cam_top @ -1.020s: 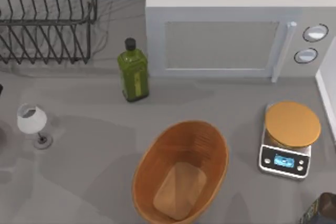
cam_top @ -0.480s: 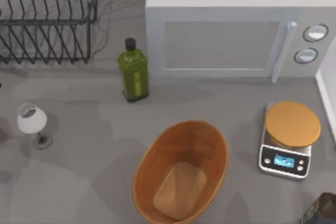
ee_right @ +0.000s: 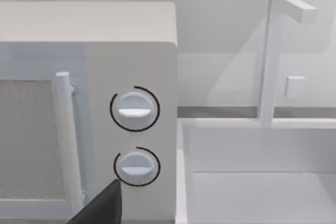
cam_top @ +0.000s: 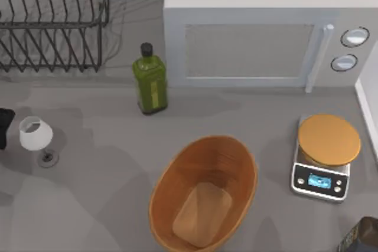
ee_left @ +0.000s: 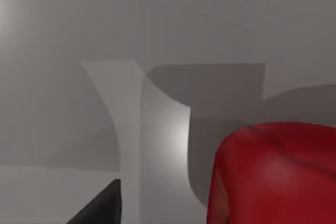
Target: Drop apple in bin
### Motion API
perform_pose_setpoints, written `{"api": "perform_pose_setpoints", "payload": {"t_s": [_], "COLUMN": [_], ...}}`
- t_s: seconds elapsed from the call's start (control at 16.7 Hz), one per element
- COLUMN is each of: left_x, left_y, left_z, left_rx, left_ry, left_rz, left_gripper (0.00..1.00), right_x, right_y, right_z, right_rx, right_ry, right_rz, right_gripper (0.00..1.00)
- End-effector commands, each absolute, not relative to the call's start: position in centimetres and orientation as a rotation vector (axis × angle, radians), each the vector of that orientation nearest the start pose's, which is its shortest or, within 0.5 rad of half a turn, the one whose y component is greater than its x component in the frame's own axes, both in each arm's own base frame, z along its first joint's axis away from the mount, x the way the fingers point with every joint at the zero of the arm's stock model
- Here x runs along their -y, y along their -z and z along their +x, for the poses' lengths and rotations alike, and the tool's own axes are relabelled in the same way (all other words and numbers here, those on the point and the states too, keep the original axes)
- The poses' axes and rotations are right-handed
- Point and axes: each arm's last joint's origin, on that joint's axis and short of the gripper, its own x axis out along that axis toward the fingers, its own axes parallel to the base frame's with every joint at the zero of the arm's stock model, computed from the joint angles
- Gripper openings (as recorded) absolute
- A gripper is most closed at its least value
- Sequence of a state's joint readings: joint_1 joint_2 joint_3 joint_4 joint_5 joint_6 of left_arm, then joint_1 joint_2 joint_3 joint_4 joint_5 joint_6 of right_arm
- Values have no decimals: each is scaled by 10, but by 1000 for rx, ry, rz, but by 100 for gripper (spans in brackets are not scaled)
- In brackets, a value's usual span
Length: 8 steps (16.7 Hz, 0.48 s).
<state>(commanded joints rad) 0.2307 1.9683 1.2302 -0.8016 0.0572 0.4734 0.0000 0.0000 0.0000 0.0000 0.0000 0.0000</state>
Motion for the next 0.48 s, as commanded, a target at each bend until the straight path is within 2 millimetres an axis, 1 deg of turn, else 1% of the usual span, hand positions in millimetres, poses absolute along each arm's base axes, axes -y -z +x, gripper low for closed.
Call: {"api": "perform_pose_setpoints", "payload": {"t_s": [0.12,0.48], "left_x": [-81,-82], "left_y": [-109,-108], "left_z": [342,340], "left_rx": [-1512,-1488], "left_ry": [219,216], "left_rz": [153,163], "left_gripper": [100,100], "right_x": [1,1], "right_y": [-160,-160], "right_z": [106,106], "right_rx": [0,0], "right_ry": [0,0], "right_rz": [0,0], "right_gripper": [100,100]}}
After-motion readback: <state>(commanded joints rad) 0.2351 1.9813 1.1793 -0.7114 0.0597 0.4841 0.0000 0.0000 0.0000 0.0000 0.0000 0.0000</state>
